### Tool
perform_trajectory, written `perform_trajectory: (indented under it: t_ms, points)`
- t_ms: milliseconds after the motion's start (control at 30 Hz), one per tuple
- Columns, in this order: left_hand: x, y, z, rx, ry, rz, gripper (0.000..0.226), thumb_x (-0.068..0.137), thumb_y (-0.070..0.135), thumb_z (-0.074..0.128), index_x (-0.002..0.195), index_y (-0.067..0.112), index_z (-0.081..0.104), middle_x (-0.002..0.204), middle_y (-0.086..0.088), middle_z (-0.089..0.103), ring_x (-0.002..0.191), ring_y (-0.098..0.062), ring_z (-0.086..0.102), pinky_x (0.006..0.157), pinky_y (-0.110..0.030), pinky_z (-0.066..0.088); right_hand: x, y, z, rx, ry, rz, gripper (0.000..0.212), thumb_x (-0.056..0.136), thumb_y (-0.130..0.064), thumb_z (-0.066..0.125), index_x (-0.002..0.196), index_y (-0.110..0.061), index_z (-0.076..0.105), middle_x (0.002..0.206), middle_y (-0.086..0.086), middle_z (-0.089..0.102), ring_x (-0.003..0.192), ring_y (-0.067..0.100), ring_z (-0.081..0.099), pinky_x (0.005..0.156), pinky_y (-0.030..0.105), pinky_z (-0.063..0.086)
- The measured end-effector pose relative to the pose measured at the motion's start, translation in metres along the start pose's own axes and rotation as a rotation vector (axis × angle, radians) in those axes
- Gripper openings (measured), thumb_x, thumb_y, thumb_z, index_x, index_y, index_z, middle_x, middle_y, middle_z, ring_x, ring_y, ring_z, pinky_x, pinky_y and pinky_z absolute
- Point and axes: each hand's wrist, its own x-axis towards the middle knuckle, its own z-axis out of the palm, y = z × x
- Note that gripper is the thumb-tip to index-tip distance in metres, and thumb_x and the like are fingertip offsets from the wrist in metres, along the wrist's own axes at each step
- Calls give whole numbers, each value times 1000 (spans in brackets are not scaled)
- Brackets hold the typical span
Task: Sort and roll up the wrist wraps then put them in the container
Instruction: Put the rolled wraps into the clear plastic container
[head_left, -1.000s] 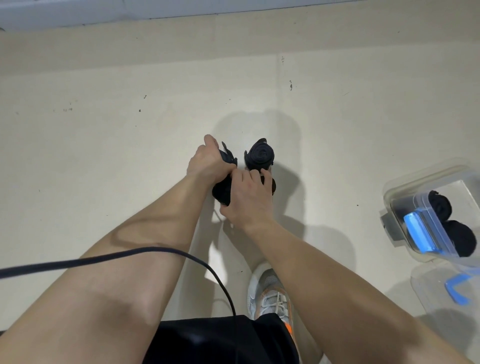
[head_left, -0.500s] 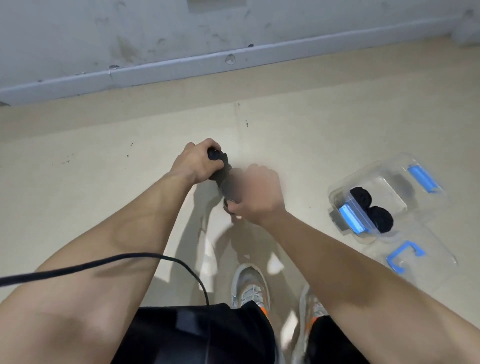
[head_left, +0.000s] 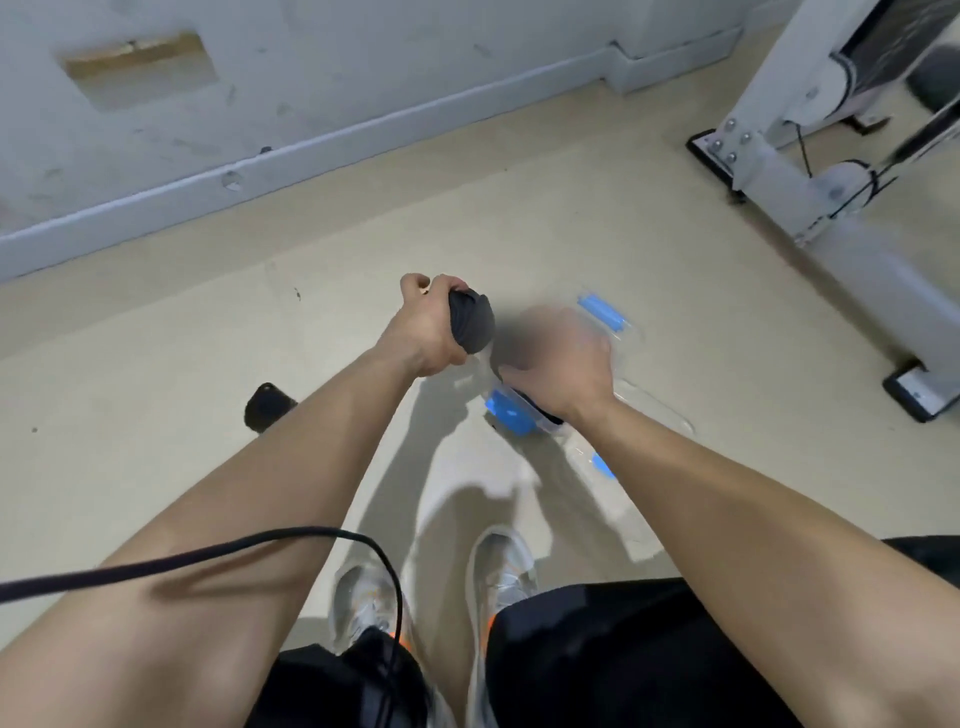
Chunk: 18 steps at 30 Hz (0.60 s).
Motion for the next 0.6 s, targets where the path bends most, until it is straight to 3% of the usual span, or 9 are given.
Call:
perform_trajectory:
  t_ms: [133, 267, 367, 467, 600]
  points:
    - [31, 36, 40, 141, -45, 106, 80, 74, 16, 82, 143, 27, 44, 161, 2, 6, 102, -39, 60, 93, -40, 53, 22, 57, -10, -11, -14, 156, 61, 74, -51, 74, 129, -32, 54, 119, 2, 55, 111, 29, 58, 103, 43, 37]
    - [63, 53, 77, 239, -107, 241, 78, 75, 27, 82, 145, 20, 45, 157, 4, 32, 122, -27, 59, 100, -34, 45, 45, 94, -3, -8, -40, 259, 61, 71, -48, 78, 124, -31, 56, 115, 2, 55, 109, 30, 59, 98, 43, 43]
    - [86, 57, 101, 256, -142, 207, 78, 77, 31, 80, 146, 22, 45, 141, 0, 47, 117, -27, 60, 93, -33, 46, 60, 113, 12, -2, -51, 276, 57, 72, -44, 78, 123, -29, 56, 114, 3, 54, 106, 29, 59, 99, 42, 44]
    - [106, 53, 120, 249, -180, 135, 76, 78, 31, 78, 145, 29, 44, 130, -5, 46, 106, -31, 61, 84, -33, 47, 72, 129, 23, -51, -88, 255, 56, 74, -40, 76, 123, -27, 55, 115, 4, 54, 102, 28, 58, 99, 41, 46]
    - [119, 50, 143, 313, -167, 128, 68, 79, 24, 73, 142, 28, 47, 129, -8, 45, 101, -34, 61, 88, -41, 54, 81, 143, 35, -121, -125, 214, 51, 77, -44, 74, 119, -25, 53, 109, 3, 53, 94, 27, 57, 97, 37, 45]
